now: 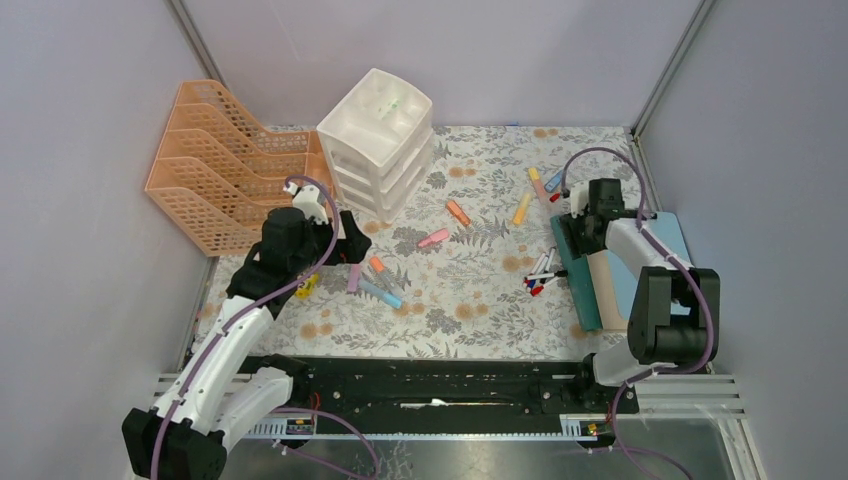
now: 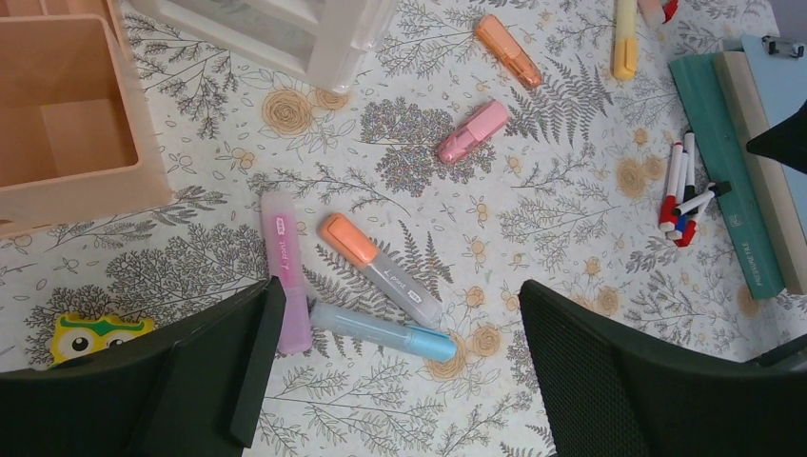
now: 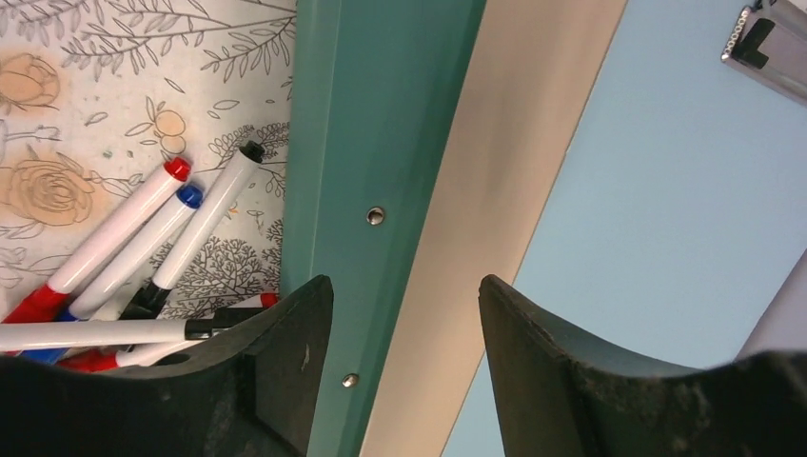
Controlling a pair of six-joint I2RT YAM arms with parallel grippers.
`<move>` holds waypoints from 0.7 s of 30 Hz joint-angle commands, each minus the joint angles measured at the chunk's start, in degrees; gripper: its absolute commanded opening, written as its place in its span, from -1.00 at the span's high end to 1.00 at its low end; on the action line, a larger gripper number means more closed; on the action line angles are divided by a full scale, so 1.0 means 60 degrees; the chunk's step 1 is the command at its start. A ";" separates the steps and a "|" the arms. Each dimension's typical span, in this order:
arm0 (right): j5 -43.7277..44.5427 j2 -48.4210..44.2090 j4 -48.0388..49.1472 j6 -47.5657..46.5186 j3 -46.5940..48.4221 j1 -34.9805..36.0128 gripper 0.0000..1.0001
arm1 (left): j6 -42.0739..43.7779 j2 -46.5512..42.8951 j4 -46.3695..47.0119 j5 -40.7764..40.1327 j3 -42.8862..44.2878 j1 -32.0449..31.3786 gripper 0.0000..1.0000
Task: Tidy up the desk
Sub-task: Pick up the folder from the center of the board.
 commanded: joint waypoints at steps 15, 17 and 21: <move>0.2946 0.1179 0.1082 -0.0474 -0.0654 0.1135 0.00 | -0.0121 -0.0504 0.0551 0.0708 -0.0048 0.0127 -0.97; 0.3050 0.1324 0.1049 -0.0459 -0.0676 0.1198 0.08 | -0.0129 -0.0555 0.0554 0.0723 -0.0042 0.0136 -0.97; 0.3127 0.1393 0.0900 -0.0420 -0.0691 0.1311 0.35 | -0.0140 -0.0631 0.0541 0.0749 -0.0055 0.0129 -0.97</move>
